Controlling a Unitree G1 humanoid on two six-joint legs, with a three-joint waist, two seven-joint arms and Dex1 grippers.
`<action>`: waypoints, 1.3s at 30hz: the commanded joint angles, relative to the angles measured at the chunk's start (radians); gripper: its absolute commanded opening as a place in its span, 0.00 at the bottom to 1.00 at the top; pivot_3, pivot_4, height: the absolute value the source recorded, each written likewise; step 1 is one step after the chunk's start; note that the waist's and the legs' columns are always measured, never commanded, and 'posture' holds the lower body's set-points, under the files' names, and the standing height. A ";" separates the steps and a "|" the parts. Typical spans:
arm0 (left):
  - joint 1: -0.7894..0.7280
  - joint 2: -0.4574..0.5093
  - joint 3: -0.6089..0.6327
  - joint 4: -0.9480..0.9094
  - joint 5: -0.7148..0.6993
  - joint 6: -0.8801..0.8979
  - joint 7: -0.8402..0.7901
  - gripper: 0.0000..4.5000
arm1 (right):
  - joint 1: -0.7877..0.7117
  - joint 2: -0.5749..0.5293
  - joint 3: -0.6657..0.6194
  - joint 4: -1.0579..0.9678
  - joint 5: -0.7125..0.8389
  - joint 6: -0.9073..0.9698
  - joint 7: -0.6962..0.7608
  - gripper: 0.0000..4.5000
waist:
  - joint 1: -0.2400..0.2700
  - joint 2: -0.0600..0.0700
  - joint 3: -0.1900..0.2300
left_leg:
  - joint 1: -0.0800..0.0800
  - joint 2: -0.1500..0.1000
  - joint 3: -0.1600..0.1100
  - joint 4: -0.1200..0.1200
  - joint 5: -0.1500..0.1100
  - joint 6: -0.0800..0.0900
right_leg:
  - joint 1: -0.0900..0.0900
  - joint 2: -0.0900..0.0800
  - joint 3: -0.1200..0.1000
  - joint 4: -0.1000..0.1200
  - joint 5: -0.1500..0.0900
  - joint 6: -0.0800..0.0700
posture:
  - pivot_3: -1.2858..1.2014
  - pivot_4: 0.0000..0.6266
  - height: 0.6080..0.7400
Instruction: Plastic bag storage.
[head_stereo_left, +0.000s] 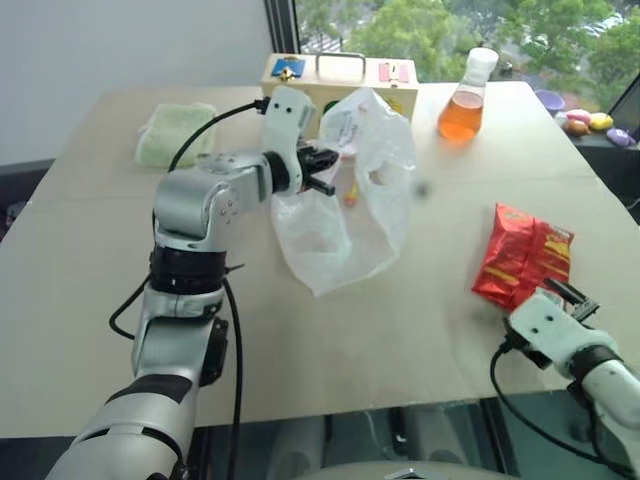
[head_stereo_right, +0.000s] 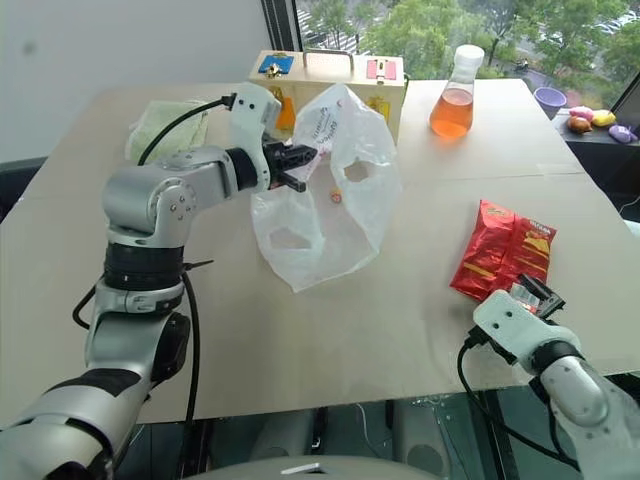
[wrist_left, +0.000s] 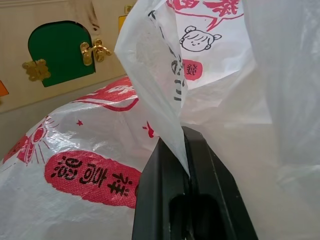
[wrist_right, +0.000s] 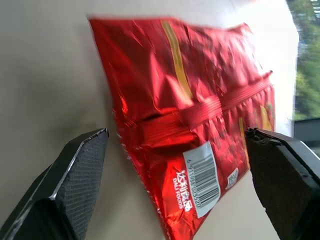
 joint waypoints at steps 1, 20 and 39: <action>-0.036 -0.003 0.018 -0.026 0.003 -0.014 -0.001 0.00 | -0.024 0.055 0.068 0.098 -0.127 -0.048 -0.072 0.98 | -0.002 -0.002 -0.001 | 0.001 0.000 0.000 0.000 0.000 0.000 | 0.000 0.000 0.000 0.000 0.000 0.000 | 0.52 0.24 1.00; -0.001 0.059 0.059 -0.040 0.003 0.014 -0.018 0.00 | 0.262 0.474 -0.612 -0.201 1.004 -0.008 0.143 0.98 | 0.000 0.002 -0.001 | 0.013 0.002 -0.001 -0.003 -0.001 0.002 | 0.017 0.002 0.000 -0.008 0.000 0.002 | 0.52 0.24 1.00; 0.002 0.086 0.111 -0.095 -0.021 0.101 -0.004 0.00 | 0.062 0.733 -0.427 0.128 1.873 -0.162 -0.467 0.98 | -0.002 0.005 0.001 | 0.012 0.003 0.000 -0.010 -0.001 0.002 | 0.014 0.003 0.001 -0.013 0.000 0.002 | 0.52 0.24 1.00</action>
